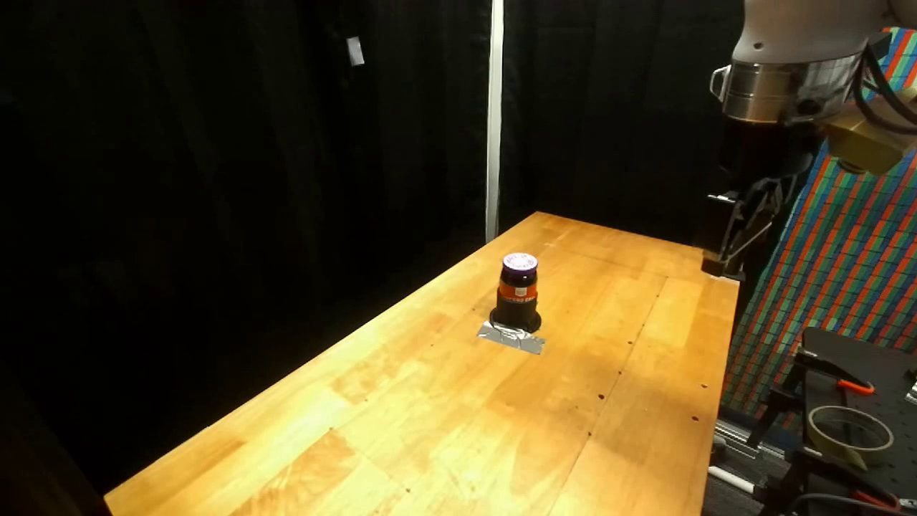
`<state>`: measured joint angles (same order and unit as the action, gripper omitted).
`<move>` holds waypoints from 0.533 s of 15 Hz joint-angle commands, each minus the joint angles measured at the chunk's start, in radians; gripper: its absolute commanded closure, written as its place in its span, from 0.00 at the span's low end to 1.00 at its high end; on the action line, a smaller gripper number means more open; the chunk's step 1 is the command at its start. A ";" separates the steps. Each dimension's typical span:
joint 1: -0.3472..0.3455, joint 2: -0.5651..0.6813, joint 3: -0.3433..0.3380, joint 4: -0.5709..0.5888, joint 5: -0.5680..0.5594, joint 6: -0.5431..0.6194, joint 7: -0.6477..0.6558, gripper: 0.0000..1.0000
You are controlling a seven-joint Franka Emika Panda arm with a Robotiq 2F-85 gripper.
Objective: Put the rubber band around the brown cup
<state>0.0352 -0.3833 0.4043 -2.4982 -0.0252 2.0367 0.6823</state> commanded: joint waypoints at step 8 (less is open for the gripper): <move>-0.013 0.438 -0.180 0.285 -0.340 0.338 -0.156 0.00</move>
<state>0.0204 -0.1105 0.2936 -2.3746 -0.3396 2.3278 0.6231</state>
